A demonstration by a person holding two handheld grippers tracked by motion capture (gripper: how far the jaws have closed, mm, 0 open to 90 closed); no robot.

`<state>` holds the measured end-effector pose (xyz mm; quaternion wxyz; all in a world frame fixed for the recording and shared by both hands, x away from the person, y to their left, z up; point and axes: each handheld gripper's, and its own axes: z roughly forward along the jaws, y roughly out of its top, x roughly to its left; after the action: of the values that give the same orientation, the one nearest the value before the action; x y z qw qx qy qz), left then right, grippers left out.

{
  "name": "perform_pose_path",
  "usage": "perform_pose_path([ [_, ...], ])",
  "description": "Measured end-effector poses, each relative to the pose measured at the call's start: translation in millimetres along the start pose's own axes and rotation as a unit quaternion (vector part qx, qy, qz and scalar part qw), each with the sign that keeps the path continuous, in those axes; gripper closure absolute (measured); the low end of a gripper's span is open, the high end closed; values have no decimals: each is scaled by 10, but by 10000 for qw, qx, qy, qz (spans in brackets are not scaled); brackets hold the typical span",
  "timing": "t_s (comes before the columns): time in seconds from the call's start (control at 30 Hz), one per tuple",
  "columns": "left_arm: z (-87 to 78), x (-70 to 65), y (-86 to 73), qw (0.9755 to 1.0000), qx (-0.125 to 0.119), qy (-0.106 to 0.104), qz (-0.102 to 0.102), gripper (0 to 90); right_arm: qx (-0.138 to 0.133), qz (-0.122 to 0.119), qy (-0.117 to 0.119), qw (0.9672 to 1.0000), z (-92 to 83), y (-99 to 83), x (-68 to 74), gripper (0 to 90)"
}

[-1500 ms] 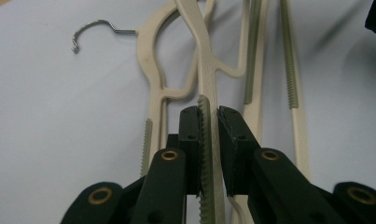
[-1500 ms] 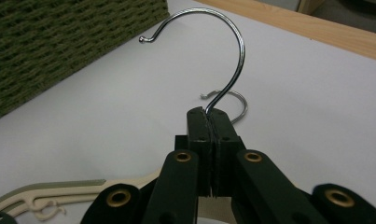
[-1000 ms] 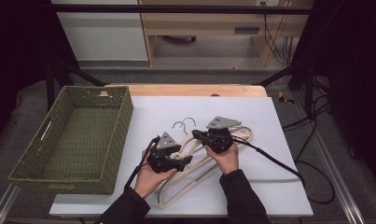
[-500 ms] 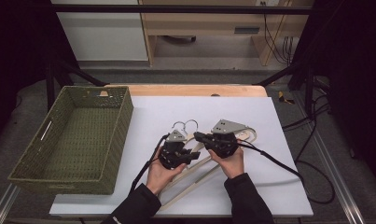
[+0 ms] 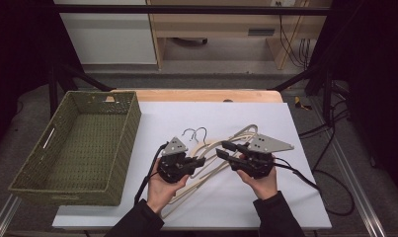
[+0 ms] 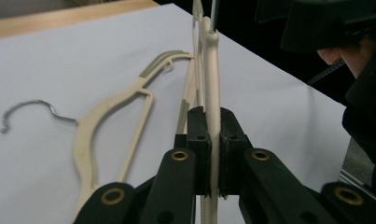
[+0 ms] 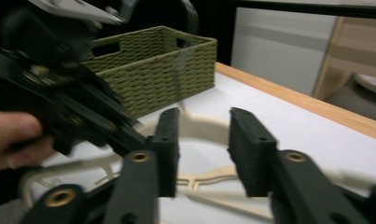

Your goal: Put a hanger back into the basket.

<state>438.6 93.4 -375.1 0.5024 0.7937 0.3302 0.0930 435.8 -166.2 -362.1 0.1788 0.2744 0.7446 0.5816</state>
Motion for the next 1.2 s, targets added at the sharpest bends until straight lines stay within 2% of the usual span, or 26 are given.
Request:
perform_pose_path([
  [0.1, -156, -12, 63, 9998, -86, 129, 145, 855, -38, 26, -141, 9999, -105, -57, -32, 502],
  [0.13, -156, -12, 63, 9998, -86, 129, 145, 855, -38, 26, -141, 9999, -105, -57, -32, 502],
  [0.17, -264, 3, 112, 9995, -173, 163, 211, 855, -48, 60, -266, 9996, -177, -105, -53, 421],
  [0.3, -486, 57, 224, 9984, -295, 278, 393, 855, -1, 143, -448, 9989, -274, -191, -97, 282],
  [0.37, -592, 94, 281, 9977, -346, 358, 463, 855, 11, 229, -522, 9984, -309, -234, -133, 237],
  [0.4, -592, 94, 281, 9977, -346, 358, 463, 855, 19, 264, -558, 9981, -325, -251, -152, 222],
  [0.43, -705, 151, 337, 9973, -393, 365, 493, 855, 41, 291, -618, 9977, -340, -264, -169, 205],
  [0.47, -705, 151, 337, 9973, -393, 365, 493, 855, 41, 291, -618, 9977, -340, -264, -169, 205],
  [0.53, -819, 212, 393, 9970, -443, 400, 503, 855, 39, 303, -730, 9969, -381, -294, -208, 169],
  [0.57, -934, 270, 447, 9962, -499, 467, 533, 855, 29, 314, -762, 9966, -391, -302, -218, 156],
  [0.6, -934, 270, 447, 9962, -499, 467, 533, 855, 29, 314, -762, 9966, -391, -302, -218, 156],
  [0.67, -1106, 371, 517, 9948, -533, 613, 622, 854, 53, 359, -823, 9959, -411, -317, -237, 127],
  [0.73, -1208, 442, 555, 9941, -572, 680, 624, 855, 81, 378, -823, 9959, -428, -323, -251, 114],
  [0.77, -1208, 442, 555, 9941, -572, 680, 624, 855, 57, 394, -859, 9955, -427, -323, -253, 106],
  [0.8, -1312, 518, 590, 9936, -599, 733, 618, 855, 66, 381, -875, 9954, -434, -320, -255, 104],
  [0.9, -1464, 628, 636, 9931, -654, 786, 583, 855, 58, 370, -904, 9952, -452, -314, -261, 95],
  [0.93, -1464, 628, 636, 9931, -654, 786, 583, 855, 58, 370, -904, 9952, -452, -314, -261, 95],
  [1.0, -1600, 737, 672, 9926, -671, 848, 559, 855, 40, 376, -949, 9948, -466, -310, -268, 85],
  [1.1, -1715, 848, 685, 9921, -677, 918, 517, 855, 43, 382, -943, 9948, -476, -308, -269, 75],
  [1.13, -1715, 848, 685, 9921, -677, 918, 517, 855, 43, 382, -943, 9948, -476, -308, -269, 75],
  [1.2, -1801, 966, 681, 9914, -644, 1019, 517, 855, 61, 358, -947, 9948, -479, -307, -273, 67],
])
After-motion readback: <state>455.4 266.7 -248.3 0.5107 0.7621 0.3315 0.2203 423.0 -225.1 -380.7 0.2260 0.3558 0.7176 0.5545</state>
